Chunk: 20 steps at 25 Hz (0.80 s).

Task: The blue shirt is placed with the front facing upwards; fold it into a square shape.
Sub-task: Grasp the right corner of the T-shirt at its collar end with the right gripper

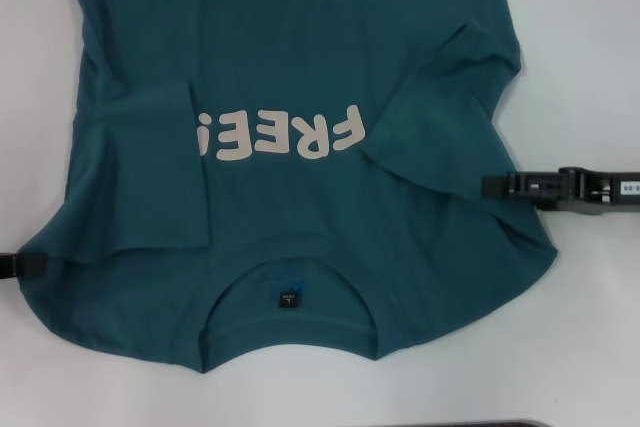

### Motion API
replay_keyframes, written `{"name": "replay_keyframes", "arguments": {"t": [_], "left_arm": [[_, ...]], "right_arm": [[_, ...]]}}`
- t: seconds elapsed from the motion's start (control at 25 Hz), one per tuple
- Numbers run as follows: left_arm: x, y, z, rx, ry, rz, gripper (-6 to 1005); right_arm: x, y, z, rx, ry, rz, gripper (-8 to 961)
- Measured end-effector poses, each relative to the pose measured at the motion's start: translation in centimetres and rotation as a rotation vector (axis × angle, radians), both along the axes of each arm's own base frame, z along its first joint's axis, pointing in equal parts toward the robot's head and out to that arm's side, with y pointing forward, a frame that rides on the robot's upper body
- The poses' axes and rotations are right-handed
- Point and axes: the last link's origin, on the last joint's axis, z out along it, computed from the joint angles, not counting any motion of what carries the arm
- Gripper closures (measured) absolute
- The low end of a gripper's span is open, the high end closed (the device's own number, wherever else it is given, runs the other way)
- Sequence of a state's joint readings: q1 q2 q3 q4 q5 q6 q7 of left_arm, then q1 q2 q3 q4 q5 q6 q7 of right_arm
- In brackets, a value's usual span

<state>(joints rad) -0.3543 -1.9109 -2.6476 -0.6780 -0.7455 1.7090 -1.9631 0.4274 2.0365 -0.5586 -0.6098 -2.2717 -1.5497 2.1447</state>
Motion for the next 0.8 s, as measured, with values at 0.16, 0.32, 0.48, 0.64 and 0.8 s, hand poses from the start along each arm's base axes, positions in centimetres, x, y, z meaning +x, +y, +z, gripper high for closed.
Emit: {"name": "replay_keyframes", "arguments": {"t": [0.16, 0.32, 0.48, 0.64, 0.8], "left_arm": [[0.0, 0.0, -0.1, -0.001, -0.002, 0.002, 1000], [0.2, 0.1, -0.1, -0.001, -0.004, -0.001, 1000], [0.3, 0.3, -0.2, -0.002, -0.006, -0.002, 1000], [0.3, 0.3, -0.2, -0.002, -0.006, -0.003, 1000], [0.3, 0.4, -0.2, -0.001, -0.005, -0.005, 1000]], "right_arm": [[0.5, -0.9, 0.3, -0.009, 0.010, -0.015, 39], [0.7, -1.5, 0.4, -0.017, 0.016, -0.020, 39], [0.7, -2.0, 0.4, -0.032, 0.031, -0.018, 39], [0.7, -2.6, 0.4, -0.048, 0.047, -0.014, 39], [0.3, -3.0, 0.4, -0.066, 0.078, -0.003, 39]]}}
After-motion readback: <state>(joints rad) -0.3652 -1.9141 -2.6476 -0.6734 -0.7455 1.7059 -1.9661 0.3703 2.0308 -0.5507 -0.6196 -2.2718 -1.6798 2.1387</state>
